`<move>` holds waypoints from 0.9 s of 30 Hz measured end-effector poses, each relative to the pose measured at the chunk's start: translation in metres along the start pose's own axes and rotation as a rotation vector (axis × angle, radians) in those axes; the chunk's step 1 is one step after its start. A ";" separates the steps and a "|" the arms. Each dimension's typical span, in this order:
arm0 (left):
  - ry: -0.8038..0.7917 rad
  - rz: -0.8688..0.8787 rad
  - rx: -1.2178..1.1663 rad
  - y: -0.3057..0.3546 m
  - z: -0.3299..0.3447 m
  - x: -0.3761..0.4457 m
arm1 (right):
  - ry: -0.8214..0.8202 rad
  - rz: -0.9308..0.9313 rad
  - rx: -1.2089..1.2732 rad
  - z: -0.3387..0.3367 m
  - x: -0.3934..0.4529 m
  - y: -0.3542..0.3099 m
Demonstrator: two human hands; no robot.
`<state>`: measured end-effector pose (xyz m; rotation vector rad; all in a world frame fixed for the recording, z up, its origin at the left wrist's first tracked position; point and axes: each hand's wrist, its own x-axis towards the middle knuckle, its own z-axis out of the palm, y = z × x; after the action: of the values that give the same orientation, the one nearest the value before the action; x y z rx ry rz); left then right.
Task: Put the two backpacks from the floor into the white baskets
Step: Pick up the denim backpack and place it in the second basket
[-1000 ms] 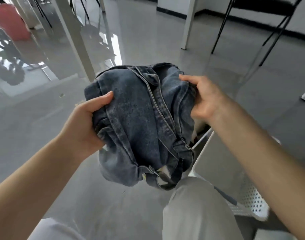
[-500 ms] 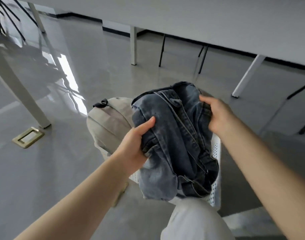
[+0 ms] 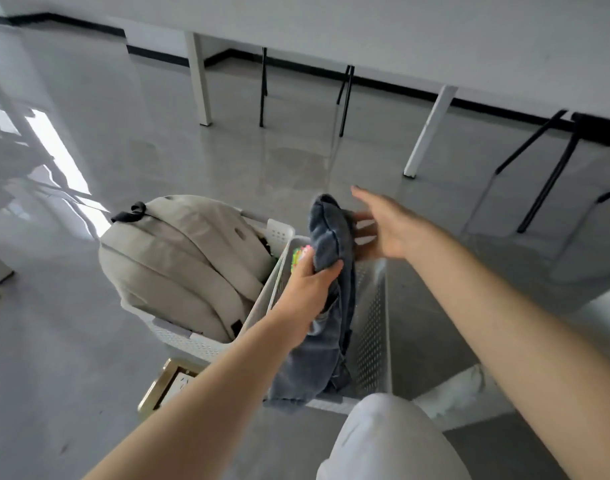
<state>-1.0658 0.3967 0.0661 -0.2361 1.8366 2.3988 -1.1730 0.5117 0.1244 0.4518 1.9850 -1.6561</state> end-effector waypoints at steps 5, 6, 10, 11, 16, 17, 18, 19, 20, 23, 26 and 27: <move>-0.172 0.151 0.450 -0.012 0.008 -0.003 | 0.064 0.154 -0.291 0.003 0.005 0.007; -0.195 0.157 0.508 -0.014 0.008 -0.004 | 0.082 0.160 -0.308 0.004 0.008 0.012; -0.262 0.179 0.532 -0.022 -0.013 -0.015 | 0.224 0.016 -0.159 -0.004 0.007 0.021; -0.258 0.213 0.527 -0.029 -0.024 -0.020 | 0.257 -0.033 -0.090 -0.008 0.006 0.021; -0.168 -0.043 1.092 -0.079 -0.079 -0.044 | 0.302 -0.133 0.112 -0.012 -0.015 0.010; -0.160 -0.078 1.118 -0.085 -0.082 -0.048 | 0.297 -0.153 0.153 -0.009 -0.020 0.006; -0.131 -0.077 1.083 -0.089 -0.084 -0.050 | 0.289 -0.173 0.191 -0.005 -0.026 0.001; -0.088 -0.077 1.027 -0.089 -0.085 -0.050 | 0.280 -0.192 0.215 -0.002 -0.032 -0.004; -0.042 -0.090 0.994 -0.087 -0.086 -0.047 | 0.273 -0.205 0.225 0.001 -0.037 -0.009; 0.092 -0.121 1.096 -0.071 -0.079 -0.036 | 0.282 -0.237 0.253 -0.002 -0.047 -0.020; 0.306 0.091 1.043 -0.051 -0.063 -0.037 | 0.247 -0.210 0.298 -0.012 -0.053 -0.027; 0.379 0.157 0.988 -0.045 -0.056 -0.037 | 0.224 -0.199 0.318 -0.014 -0.054 -0.028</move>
<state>-1.0183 0.3546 0.0157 -0.4584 3.0177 1.2795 -1.1468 0.5234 0.1803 0.5933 1.9795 -2.1432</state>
